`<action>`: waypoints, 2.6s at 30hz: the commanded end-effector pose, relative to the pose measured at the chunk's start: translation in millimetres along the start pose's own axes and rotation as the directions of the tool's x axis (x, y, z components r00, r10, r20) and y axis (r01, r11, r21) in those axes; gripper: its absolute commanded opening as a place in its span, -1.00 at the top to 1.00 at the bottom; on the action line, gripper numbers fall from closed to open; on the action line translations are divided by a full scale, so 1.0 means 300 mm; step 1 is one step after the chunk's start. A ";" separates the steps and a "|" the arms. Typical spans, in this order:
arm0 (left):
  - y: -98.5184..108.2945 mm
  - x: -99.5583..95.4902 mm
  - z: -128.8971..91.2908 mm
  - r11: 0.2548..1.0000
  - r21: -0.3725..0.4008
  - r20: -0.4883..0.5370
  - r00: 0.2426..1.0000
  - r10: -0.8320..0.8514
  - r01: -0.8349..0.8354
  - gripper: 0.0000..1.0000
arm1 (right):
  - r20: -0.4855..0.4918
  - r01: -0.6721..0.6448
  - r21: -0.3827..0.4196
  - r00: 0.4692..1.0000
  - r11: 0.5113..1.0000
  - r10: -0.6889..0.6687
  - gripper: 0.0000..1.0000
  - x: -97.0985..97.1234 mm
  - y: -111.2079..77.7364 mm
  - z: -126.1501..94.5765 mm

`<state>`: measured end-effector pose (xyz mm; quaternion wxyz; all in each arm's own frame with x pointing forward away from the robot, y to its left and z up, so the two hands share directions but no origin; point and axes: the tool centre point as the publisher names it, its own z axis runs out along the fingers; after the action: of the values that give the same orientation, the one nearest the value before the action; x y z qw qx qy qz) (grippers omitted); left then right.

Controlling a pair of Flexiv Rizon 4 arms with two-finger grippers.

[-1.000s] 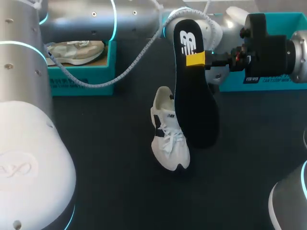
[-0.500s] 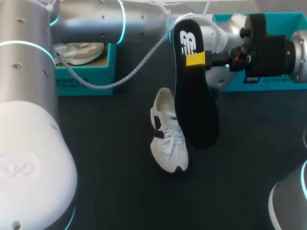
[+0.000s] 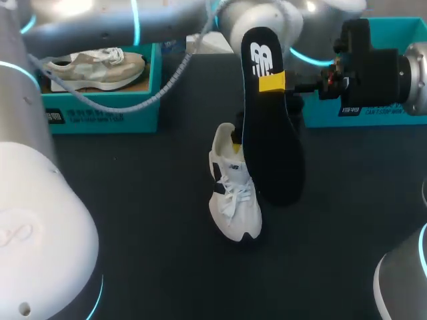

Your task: Take the shoe out of the shoebox, open the shoe tongue, remove and reinsert the insole, then place the shoe into the shoebox

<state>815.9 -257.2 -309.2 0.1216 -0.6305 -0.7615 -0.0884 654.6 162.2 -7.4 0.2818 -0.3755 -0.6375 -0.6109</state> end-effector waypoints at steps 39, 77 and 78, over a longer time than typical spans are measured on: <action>0.071 0.442 -0.256 0.896 -0.361 0.647 0.623 0.440 -0.258 -1.00 | 0.000 -0.001 0.003 1.000 1.000 0.001 1.00 -0.003 0.009 0.015; 0.039 0.458 -0.429 0.973 -0.228 0.961 -0.167 0.222 -0.018 -1.00 | 0.034 -0.320 0.009 0.947 0.947 0.320 1.00 -0.380 0.190 -0.012; 0.028 0.461 -0.446 0.969 -0.245 0.945 -0.225 0.236 -0.016 -1.00 | 0.054 -0.346 0.005 0.937 0.938 0.345 1.00 -0.407 0.199 -0.011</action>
<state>819.3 -169.7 -138.3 -0.4082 -0.6435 -0.5951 0.2553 741.7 129.0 -68.7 0.3561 -0.4928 -0.5625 -0.5604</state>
